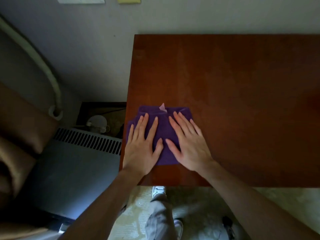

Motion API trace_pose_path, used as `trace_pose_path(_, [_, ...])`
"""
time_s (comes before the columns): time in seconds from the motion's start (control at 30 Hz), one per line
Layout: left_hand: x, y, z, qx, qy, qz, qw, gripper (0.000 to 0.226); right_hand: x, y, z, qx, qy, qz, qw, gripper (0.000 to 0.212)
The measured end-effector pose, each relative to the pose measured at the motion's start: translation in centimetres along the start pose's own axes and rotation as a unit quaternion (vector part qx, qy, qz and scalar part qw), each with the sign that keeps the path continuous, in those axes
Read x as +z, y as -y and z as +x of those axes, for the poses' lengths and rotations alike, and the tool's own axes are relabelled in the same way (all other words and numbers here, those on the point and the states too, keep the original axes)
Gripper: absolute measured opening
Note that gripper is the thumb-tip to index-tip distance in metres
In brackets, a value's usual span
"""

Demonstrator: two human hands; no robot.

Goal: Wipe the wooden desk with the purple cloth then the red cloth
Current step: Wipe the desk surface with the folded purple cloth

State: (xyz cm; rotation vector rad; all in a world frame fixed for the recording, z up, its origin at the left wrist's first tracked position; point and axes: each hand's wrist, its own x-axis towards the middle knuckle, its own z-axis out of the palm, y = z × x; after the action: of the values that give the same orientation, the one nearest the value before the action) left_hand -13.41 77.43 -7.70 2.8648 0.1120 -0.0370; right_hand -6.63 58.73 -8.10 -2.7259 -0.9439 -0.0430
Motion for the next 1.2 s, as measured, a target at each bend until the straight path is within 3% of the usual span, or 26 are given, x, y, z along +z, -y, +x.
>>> trace_pose_path(0.43, [-0.9,-0.6,30.5,0.066,0.003,0.001,0.998,0.063,-1.1,-15.9,22.6,0.073,-0.045,-0.015,0.996,0.072])
trace_pose_path(0.67, [-1.3,-1.0,41.5,0.069,-0.007,0.006,0.998,0.062,-1.6,-21.2,31.3,0.108,-0.066,-0.015,0.992,0.076])
trace_pose_path(0.93, [-1.3,-1.5,41.9,0.064,0.008,0.015,0.998,0.062,-1.7,-20.7,31.0,0.132,-0.039,-0.026,0.99,0.072])
trace_pose_path(1.2, [-0.4,-3.1,30.2,0.065,0.012,0.021,0.998,0.062,-2.1,-15.9,20.5,0.123,-0.021,-0.014,0.992,0.08])
